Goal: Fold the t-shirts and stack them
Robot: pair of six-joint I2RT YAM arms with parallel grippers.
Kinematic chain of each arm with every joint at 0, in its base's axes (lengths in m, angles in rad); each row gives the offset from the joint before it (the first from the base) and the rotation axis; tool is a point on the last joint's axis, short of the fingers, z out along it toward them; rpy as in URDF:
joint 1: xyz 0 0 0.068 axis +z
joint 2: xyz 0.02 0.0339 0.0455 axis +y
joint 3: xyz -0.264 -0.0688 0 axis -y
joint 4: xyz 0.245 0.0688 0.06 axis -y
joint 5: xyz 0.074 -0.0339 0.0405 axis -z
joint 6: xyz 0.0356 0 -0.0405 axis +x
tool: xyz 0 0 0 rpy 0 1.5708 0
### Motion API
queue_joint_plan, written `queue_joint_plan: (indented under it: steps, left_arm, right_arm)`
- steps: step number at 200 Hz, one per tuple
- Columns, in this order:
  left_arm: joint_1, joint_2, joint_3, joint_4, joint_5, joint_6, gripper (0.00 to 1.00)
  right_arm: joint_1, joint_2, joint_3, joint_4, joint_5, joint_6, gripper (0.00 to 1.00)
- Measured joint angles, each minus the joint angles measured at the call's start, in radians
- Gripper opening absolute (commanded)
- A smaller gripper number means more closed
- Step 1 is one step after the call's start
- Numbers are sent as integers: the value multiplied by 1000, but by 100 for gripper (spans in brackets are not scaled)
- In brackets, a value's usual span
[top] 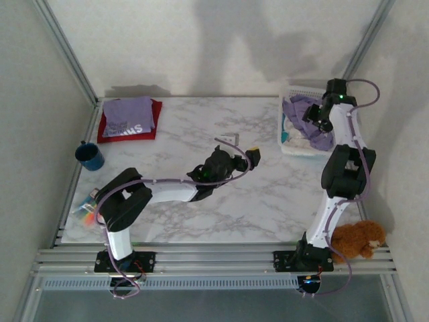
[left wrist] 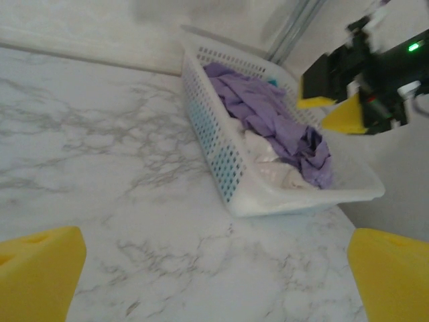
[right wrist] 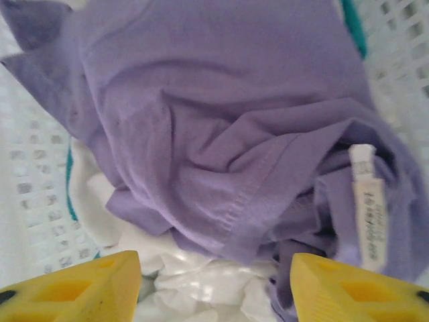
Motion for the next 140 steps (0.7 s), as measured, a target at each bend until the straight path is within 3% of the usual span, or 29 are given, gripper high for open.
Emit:
queue_joint_plan:
  steps: [29,74,102,140]
  left_arm:
    - [14,66,94,-28,56,-35,100]
    - [31,174,183,-93,119,-71,100]
    - [33,211,232,-151,130,-95,99]
    - [65,215,284,-200,155,-152,97]
  right_arm:
    - [5,87,53,-21,-12,9,53]
    - [5,120,71,-24,3,5,26]
    - [10,123,76,-24,3,1,1]
    - [39,97,66,-25,22,-4,0]
